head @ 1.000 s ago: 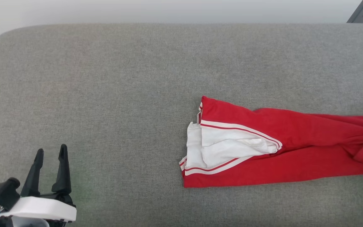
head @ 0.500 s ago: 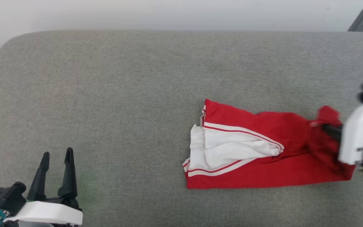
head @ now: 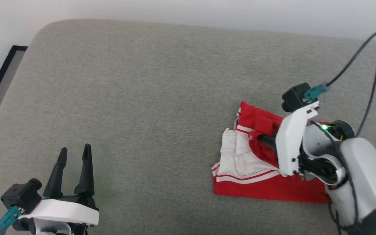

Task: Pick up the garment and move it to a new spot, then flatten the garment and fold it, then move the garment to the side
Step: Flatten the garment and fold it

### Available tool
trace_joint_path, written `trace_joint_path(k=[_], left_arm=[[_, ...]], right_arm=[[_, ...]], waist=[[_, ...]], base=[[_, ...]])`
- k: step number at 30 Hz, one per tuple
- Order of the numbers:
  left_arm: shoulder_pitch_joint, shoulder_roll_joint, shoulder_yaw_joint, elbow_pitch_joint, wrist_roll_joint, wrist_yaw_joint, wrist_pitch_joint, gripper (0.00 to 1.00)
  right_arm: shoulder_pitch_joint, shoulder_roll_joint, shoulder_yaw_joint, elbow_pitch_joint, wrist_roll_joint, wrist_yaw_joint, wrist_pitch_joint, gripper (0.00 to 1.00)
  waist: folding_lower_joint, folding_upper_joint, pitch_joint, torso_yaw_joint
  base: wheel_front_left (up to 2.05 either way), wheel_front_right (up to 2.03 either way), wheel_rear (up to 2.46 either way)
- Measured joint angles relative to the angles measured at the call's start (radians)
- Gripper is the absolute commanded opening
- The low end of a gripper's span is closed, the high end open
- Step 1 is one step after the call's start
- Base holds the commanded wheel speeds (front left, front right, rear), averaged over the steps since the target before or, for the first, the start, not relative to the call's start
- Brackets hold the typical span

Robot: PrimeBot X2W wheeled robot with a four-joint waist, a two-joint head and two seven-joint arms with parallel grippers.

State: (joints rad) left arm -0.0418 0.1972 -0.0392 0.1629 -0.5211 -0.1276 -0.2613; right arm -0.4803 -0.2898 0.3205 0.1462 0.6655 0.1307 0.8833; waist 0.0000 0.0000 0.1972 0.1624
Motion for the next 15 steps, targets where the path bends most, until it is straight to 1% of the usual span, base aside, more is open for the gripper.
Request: trace_joint_path(k=[1, 2, 3, 6, 9, 15], left_arm=[[-0.002, -0.002, 0.000, 0.001, -0.007, 0.000, 0.000, 1.00], [-0.002, -0.003, -0.001, 0.002, -0.010, 0.000, 0.000, 1.00], [-0.005, -0.003, -0.003, 0.002, -0.011, 0.000, 0.000, 1.00], [-0.010, -0.005, 0.002, 0.003, -0.018, 0.000, 0.000, 1.00], [-0.007, -0.004, 0.015, 0.004, -0.029, 0.000, 0.000, 1.00], [0.007, 0.001, 0.043, 0.001, -0.044, 0.000, 0.000, 1.00]], right_arm=[[-0.010, 0.006, 0.010, 0.024, -0.002, 0.000, -0.016, 0.33], [-0.022, 0.012, 0.020, 0.047, -0.004, 0.000, -0.031, 0.60], [-0.031, 0.013, 0.035, 0.059, -0.004, 0.000, -0.044, 1.00], [-0.047, 0.013, 0.060, 0.087, 0.007, 0.000, -0.060, 1.00], [-0.050, -0.001, 0.068, 0.077, 0.036, 0.000, -0.056, 1.00], [-0.047, -0.054, 0.032, -0.029, 0.070, 0.000, -0.077, 1.00]], waist=[[0.0000, 0.0000, 0.001, 0.007], [0.0000, 0.0000, 0.003, 0.013], [0.0000, 0.0000, 0.004, 0.018], [0.0000, 0.0000, 0.005, 0.026], [0.0000, 0.0000, 0.001, 0.019], [0.0000, 0.0000, -0.006, -0.022]], base=[[0.00, 0.00, 0.00], [0.00, 0.00, 0.00], [0.00, 0.00, 0.00], [0.00, 0.00, 0.00], [0.00, 0.00, 0.00], [0.00, 0.00, 0.00]])
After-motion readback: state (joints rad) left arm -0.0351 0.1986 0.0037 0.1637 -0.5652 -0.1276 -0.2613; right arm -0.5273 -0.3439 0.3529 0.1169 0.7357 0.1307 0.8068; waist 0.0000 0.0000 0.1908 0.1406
